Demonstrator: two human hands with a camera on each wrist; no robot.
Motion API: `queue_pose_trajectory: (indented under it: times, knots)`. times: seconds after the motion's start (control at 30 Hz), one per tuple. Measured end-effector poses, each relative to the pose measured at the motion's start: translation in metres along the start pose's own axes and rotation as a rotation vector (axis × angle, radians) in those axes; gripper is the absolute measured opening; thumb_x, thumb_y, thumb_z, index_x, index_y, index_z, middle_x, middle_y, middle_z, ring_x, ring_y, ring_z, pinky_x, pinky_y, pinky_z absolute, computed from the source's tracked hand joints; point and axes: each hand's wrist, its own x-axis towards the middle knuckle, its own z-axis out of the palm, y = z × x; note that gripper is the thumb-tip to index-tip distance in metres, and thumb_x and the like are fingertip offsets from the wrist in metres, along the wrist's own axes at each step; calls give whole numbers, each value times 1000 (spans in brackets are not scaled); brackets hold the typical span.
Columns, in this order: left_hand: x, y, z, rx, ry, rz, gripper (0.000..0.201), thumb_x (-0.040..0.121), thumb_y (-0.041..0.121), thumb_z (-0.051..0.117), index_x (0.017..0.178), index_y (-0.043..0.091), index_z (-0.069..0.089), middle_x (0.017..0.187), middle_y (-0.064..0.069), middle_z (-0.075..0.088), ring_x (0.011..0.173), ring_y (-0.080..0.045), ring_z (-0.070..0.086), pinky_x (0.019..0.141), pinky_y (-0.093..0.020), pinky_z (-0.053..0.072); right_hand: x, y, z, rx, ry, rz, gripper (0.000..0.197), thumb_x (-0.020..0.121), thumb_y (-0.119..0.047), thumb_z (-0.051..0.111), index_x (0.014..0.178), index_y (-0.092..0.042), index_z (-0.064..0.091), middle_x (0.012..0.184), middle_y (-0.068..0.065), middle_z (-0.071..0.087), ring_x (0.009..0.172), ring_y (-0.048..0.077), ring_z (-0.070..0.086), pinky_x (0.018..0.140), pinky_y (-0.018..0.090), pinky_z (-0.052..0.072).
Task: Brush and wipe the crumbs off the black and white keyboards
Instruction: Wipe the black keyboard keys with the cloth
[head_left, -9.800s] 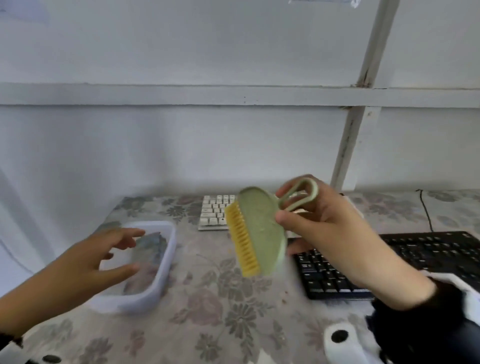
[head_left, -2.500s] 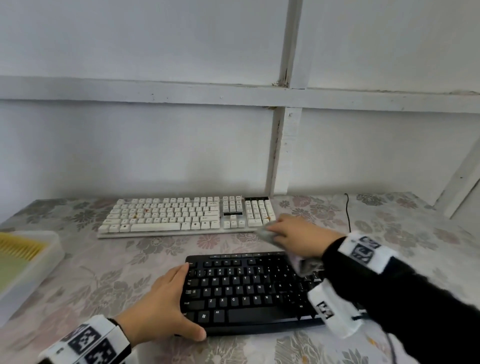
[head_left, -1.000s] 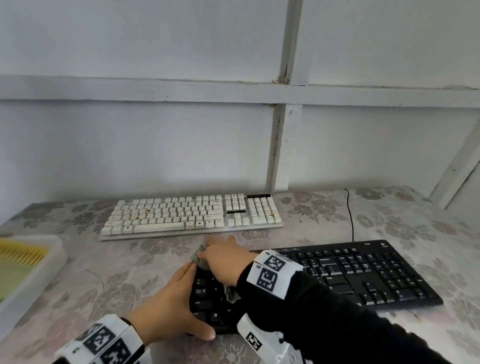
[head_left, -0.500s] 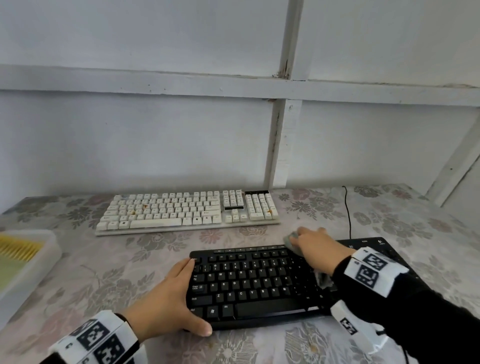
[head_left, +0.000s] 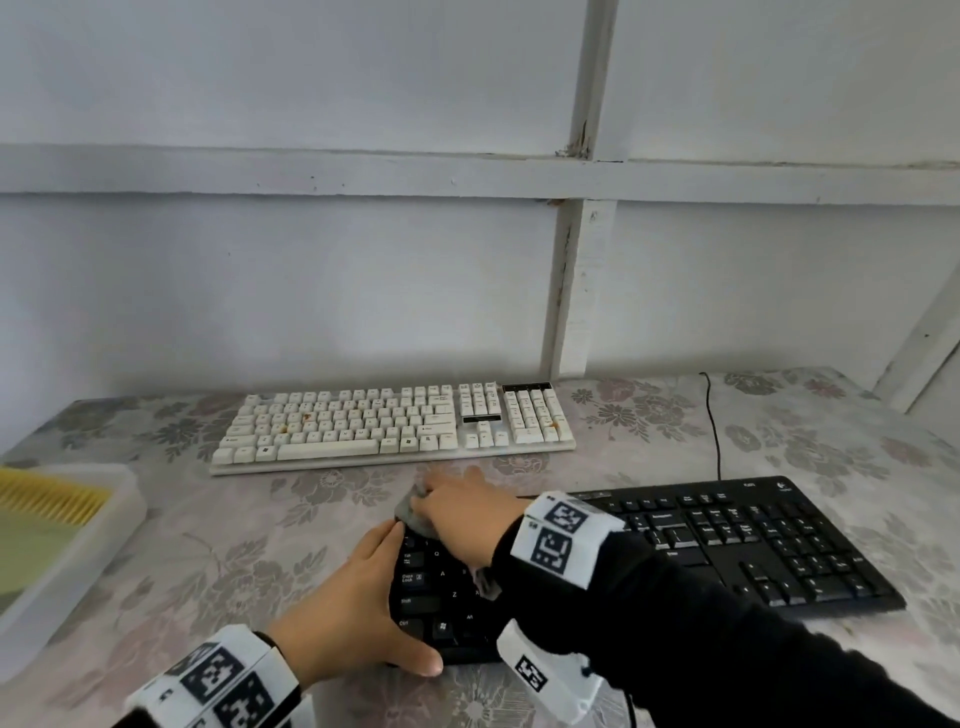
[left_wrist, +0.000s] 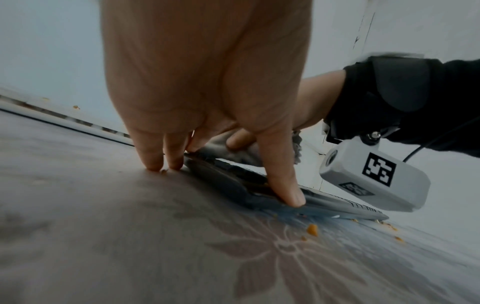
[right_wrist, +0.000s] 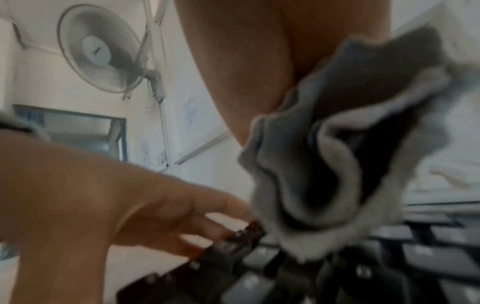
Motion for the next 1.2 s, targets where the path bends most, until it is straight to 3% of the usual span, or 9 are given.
queue_pose_trajectory:
  times: [0.1,0.23,0.33,0.53,0.7,0.8,0.9,1.03,1.2]
  knots:
    - [1,-2,1,-17,-24,-13,148,30,57,84,148,26,1,139,22,4,132,-1,18,110,-17,20,-10,8,3,-75,-13,-23,30,95,-3,42,123,-7,53,133,11,41,118,33,40,92,37,33]
    - [0,-4,2,-19,9,4,129,51,42,86,147,27,2,136,24,6,126,3,18,108,-15,18,-32,37,4,-57,-67,62,14,94,-2,44,94,-12,55,129,11,48,120,30,43,107,46,27]
    - [-1,-1,1,-8,-19,-22,156,23,67,79,148,24,-2,145,21,2,132,1,15,112,-18,17,-56,65,9,-30,-71,148,20,93,2,40,100,-14,51,133,9,43,121,35,39,98,41,34]
    - [-1,1,0,7,-12,-41,144,37,58,79,148,21,-6,137,23,1,123,3,16,104,-12,21,-92,112,22,9,-74,287,42,93,5,35,128,-12,50,137,6,39,110,31,40,96,35,34]
    - [0,2,-2,-19,-34,-41,156,19,77,63,148,23,-7,144,20,-1,130,-2,17,108,-16,22,-105,155,24,20,-76,425,28,92,2,38,76,-20,46,85,-5,36,87,23,42,86,32,33]
    - [1,-1,-2,-27,-35,-31,159,14,81,61,148,25,-5,137,25,2,128,0,18,105,-16,23,-99,162,36,121,-14,395,30,92,1,41,104,-18,61,111,3,49,106,30,48,88,32,35]
    - [1,-3,-1,-34,-32,-41,162,13,83,62,148,25,-6,145,23,-1,130,0,17,107,-17,22,-100,159,52,50,22,296,36,94,-3,43,125,-16,54,129,3,46,107,29,47,83,29,33]
    - [2,-4,0,-31,-28,-36,162,12,83,62,148,25,-4,143,23,1,129,1,16,107,-16,20,-124,193,66,3,79,321,24,100,-16,38,113,-8,57,117,2,54,90,11,48,77,14,30]
    - [2,-1,-1,-35,-28,-39,161,13,83,62,148,25,-4,142,23,3,129,1,16,110,-18,19,-159,235,68,-55,32,531,24,103,-26,33,93,-13,50,91,-4,50,92,17,52,74,17,32]
